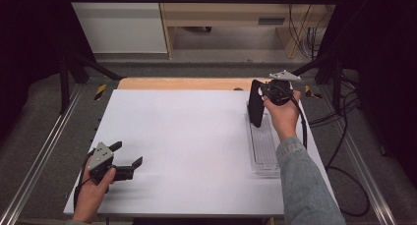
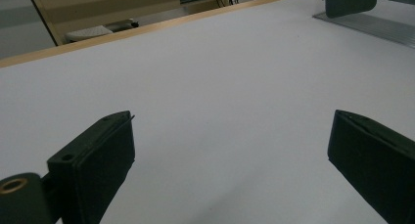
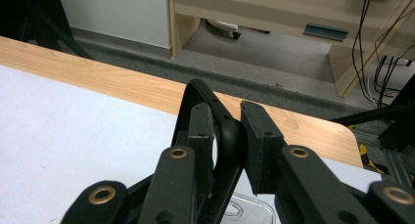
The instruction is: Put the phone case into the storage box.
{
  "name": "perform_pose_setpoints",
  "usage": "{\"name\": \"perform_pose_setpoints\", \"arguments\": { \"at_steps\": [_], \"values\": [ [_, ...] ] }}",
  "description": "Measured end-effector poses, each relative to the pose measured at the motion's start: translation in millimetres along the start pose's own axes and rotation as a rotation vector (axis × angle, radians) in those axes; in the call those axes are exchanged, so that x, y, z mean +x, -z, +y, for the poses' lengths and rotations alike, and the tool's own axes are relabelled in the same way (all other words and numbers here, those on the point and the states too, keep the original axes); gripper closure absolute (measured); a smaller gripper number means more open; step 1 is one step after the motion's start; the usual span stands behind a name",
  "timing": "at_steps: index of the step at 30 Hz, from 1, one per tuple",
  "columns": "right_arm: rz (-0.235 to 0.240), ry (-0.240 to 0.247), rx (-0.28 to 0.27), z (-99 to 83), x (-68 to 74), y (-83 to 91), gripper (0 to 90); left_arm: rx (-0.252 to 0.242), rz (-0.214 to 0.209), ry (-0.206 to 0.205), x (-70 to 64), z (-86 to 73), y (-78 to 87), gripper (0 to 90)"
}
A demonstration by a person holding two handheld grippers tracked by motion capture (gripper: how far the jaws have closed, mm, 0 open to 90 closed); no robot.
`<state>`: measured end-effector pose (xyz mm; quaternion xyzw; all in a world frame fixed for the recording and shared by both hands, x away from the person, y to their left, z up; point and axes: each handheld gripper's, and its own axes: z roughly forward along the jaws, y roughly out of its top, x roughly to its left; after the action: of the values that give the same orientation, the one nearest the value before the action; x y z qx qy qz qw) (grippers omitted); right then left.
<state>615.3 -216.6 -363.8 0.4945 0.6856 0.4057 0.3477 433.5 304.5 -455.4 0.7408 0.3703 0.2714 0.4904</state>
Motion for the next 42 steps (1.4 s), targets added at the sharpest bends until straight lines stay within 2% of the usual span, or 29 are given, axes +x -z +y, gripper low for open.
{"name": "perform_pose_setpoints", "arguments": {
  "at_steps": [9, 19, 28, 42],
  "values": [
    [-0.011, 0.003, 0.008, 0.2, -0.8, -4.0, 75.6, -0.005, -0.001, -0.001, -0.7, 0.6, 0.2, 3.8],
    [-0.022, -0.022, 0.010, -0.6, -2.9, -7.7, 75.2, -0.001, -0.005, -0.005, -1.7, 0.8, -1.3, 3.8],
    [-0.030, -0.024, 0.002, -1.7, -2.0, -11.5, 74.4, 0.003, -0.010, -0.012, -3.2, 0.9, -2.3, 3.8],
    [-0.038, -0.051, 0.005, -4.0, -2.3, -17.9, 68.6, 0.002, -0.006, -0.013, -3.0, 0.9, -2.1, 3.8]
  ]
}}
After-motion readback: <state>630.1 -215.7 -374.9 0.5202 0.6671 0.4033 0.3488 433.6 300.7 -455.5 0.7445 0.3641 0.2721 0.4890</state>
